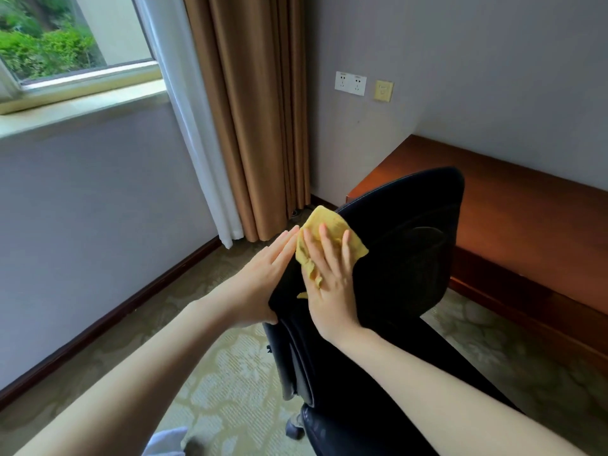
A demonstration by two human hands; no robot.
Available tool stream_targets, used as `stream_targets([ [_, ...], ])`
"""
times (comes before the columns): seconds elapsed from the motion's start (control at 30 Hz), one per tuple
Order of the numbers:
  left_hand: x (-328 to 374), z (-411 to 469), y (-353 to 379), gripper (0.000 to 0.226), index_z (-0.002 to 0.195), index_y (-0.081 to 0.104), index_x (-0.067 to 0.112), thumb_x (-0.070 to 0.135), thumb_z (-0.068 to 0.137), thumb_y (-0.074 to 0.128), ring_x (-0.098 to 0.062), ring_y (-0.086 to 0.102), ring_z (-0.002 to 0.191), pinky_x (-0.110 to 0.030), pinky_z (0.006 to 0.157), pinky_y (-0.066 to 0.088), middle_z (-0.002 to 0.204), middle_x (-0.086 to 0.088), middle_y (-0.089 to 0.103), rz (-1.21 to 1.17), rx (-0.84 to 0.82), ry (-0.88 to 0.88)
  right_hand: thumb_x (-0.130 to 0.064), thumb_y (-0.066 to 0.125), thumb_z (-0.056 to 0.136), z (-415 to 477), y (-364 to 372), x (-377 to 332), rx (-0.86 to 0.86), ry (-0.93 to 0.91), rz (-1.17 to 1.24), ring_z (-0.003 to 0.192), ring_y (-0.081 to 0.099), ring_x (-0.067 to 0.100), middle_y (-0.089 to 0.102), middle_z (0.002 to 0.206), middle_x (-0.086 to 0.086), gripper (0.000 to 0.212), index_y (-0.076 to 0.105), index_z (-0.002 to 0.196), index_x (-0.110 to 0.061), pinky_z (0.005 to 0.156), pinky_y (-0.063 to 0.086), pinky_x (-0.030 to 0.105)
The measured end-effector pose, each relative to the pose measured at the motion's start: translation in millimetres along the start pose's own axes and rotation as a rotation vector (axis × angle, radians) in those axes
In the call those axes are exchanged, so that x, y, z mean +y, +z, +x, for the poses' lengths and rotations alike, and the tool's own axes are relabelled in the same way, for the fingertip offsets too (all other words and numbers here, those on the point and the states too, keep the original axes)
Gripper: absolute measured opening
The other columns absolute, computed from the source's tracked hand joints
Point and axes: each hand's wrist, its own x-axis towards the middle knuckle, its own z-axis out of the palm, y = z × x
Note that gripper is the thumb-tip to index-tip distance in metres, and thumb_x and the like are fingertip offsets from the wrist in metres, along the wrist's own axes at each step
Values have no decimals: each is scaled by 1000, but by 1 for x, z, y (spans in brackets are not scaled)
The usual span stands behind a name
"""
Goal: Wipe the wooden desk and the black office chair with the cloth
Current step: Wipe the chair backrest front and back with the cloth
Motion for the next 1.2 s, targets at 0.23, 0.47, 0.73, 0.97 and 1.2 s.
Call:
stream_targets([
  [0.23, -24, -38, -16, 136, 135, -34, 32, 47, 65, 82, 0, -24, 139, -31, 119, -4, 146, 20, -25, 193, 54, -133, -14, 46, 88, -14, -25, 31, -178, -408, -189, 147, -3, 28, 7, 158, -11, 72, 17, 149, -37, 115, 5, 55],
  [0.47, -23, -53, -26, 114, 137, -24, 41, 38, 78, 75, -2, -21, 140, -31, 119, -1, 149, 21, -24, 248, 48, -119, -39, 27, 101, 33, -45, 39, -112, -172, -282, 143, 16, 28, 31, 153, -1, 46, 35, 145, -28, 115, 12, 50],
  [0.73, -25, -74, -21, 96, 147, 1, 37, 34, 82, 72, -3, -4, 141, -32, 118, 7, 158, 12, 7, 257, 154, -119, -30, 29, 104, 76, -71, 40, 98, 290, -169, 146, 9, 24, 27, 154, -2, 43, 37, 145, -18, 119, 7, 43],
  [0.97, -23, -86, -16, 93, 151, 7, 28, 34, 83, 71, -13, 3, 147, -38, 120, 12, 159, 8, 7, 203, 148, -209, -38, 36, 101, 94, -47, 1, 117, 547, -8, 145, 8, 32, 16, 158, 8, 49, 36, 146, -16, 116, 4, 45],
  [1.2, -13, -69, -18, 90, 152, 7, 23, 12, 83, 64, -13, -2, 147, -34, 120, 7, 160, 6, 4, 118, 173, -219, -27, 36, 89, 33, -4, -17, 22, -104, -193, 143, 15, 36, 40, 147, 9, 45, 58, 128, -23, 115, -1, 52],
])
